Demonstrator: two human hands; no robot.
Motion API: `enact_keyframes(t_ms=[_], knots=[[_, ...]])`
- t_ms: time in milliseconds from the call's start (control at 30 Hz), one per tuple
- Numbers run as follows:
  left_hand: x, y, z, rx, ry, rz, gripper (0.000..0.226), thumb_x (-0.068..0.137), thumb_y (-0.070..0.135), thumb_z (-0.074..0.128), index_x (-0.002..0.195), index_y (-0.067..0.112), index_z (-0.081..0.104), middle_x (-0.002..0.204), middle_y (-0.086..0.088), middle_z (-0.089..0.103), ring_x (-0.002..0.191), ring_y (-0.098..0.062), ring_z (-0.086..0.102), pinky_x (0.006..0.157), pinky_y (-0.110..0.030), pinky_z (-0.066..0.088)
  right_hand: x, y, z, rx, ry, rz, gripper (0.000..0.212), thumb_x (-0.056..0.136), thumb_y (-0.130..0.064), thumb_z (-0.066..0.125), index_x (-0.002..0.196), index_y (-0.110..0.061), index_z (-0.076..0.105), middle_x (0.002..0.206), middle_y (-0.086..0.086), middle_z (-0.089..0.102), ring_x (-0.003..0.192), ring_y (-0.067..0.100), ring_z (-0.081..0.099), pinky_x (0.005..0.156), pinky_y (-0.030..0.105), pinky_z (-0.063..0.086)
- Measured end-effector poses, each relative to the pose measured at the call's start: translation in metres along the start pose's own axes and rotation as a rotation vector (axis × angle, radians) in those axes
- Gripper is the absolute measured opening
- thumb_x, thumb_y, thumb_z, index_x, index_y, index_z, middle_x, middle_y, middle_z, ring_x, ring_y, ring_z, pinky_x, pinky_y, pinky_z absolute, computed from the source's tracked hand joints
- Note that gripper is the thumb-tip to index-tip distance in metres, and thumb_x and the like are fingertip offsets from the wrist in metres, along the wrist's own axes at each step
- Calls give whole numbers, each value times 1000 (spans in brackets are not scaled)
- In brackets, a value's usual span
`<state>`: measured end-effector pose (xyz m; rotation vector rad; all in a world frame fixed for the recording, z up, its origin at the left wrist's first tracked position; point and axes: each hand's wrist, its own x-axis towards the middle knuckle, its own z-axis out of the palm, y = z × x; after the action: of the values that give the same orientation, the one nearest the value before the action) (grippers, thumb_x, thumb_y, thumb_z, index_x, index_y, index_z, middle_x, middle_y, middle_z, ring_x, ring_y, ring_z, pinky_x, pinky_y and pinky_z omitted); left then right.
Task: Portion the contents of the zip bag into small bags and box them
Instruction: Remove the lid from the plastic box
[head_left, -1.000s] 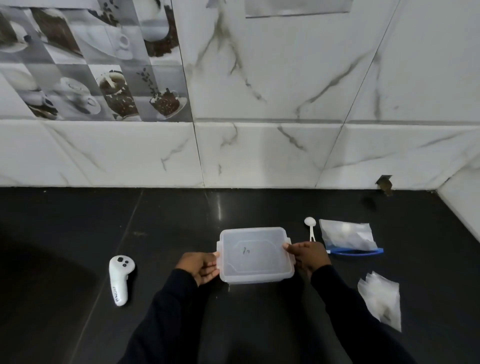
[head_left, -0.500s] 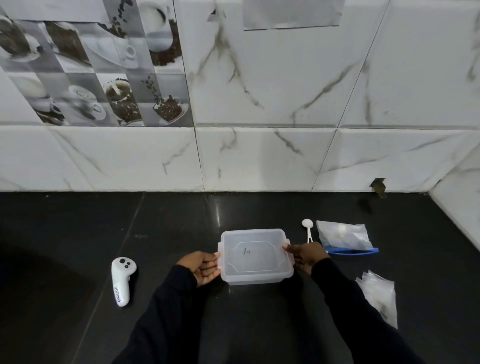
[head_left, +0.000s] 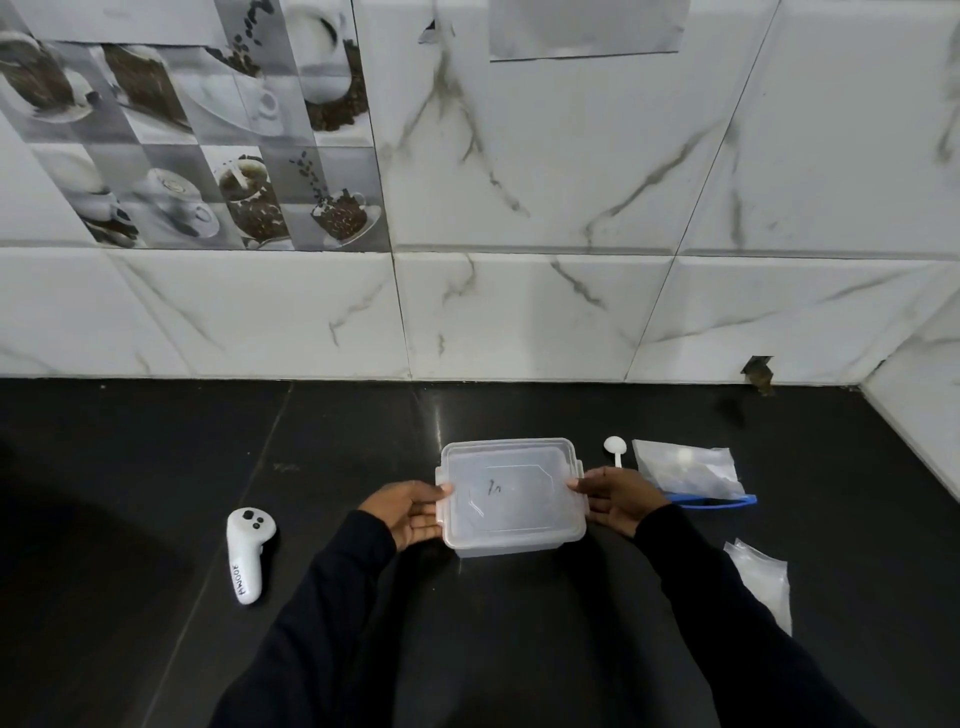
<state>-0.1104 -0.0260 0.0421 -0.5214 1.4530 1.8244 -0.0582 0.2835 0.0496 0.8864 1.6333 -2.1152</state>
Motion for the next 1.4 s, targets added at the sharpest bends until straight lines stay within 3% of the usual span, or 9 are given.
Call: enact_keyframes(t_ms=[267, 433, 500, 633, 833, 967, 1133, 1233, 1400], knots=[[-9, 11, 6, 346, 61, 518, 29, 73, -2, 81, 82, 7, 55, 85, -17, 60, 75, -25, 57, 65, -35, 52, -29, -13, 6, -253, 77, -391, 31, 73, 1, 81, 81, -12, 54, 75, 4, 66, 61, 12, 62, 50, 24, 44], [-55, -36, 0, 763, 84, 981, 24, 67, -4, 73, 71, 8, 53, 76, 1, 56, 71, -13, 54, 65, -26, 43, -73, 31, -10, -430, 8, -576, 24, 74, 15, 73, 82, 0, 55, 89, 9, 70, 84, 13, 69, 72, 26, 58], [-63, -74, -4, 892, 71, 1034, 13, 70, 4, 60, 70, 15, 52, 83, 5, 52, 77, -10, 54, 66, -25, 43, -77, 68, -17, -605, 57, -604, 19, 76, 9, 72, 80, -4, 59, 95, 8, 65, 89, 15, 66, 80, 29, 57], [-34, -129, -22, 1256, 86, 912, 9, 84, 18, 60, 89, 25, 57, 105, 23, 38, 90, 7, 50, 78, -5, 41, -60, 128, -23, -1017, 67, -565, 36, 80, 0, 67, 76, -35, 57, 105, -15, 49, 97, 1, 54, 84, 20, 49], [-9, -144, -26, 1664, 61, 774, 44, 73, 10, 69, 111, 29, 59, 137, 7, 51, 115, -21, 52, 89, -36, 52, -43, 148, -29, -1310, 69, -596, 26, 79, -9, 68, 91, -32, 66, 114, -15, 45, 102, 8, 45, 87, 22, 44], [-19, -139, -14, 1723, 157, 725, 44, 74, 19, 71, 114, 35, 60, 139, 10, 48, 121, -28, 47, 93, -42, 47, -59, 145, -34, -1280, 85, -599, 24, 86, -8, 62, 100, -26, 69, 119, -11, 47, 107, 5, 43, 94, 18, 41], [-25, -134, 46, 1352, 24, 840, 25, 90, 19, 55, 113, 29, 60, 121, 12, 51, 108, -8, 53, 91, -22, 49, -93, 138, -71, -991, 583, -648, 15, 87, -5, 65, 94, -18, 67, 99, -8, 52, 91, 10, 55, 82, 26, 47], [-24, -132, 112, 1016, -123, 577, 16, 93, 27, 59, 107, 32, 58, 106, 14, 59, 92, -2, 61, 80, -18, 52, -108, 134, -108, -824, 943, -493, 12, 83, -10, 70, 92, -14, 64, 95, 2, 55, 88, 26, 55, 78, 37, 46], [16, -160, 209, 706, -337, 164, 52, 83, 31, 77, 125, 18, 51, 109, -8, 66, 67, -12, 67, 59, -22, 55, -119, 140, -143, -639, 857, -141, 32, 75, -28, 82, 89, -18, 55, 87, 4, 66, 85, 29, 62, 71, 34, 46]])
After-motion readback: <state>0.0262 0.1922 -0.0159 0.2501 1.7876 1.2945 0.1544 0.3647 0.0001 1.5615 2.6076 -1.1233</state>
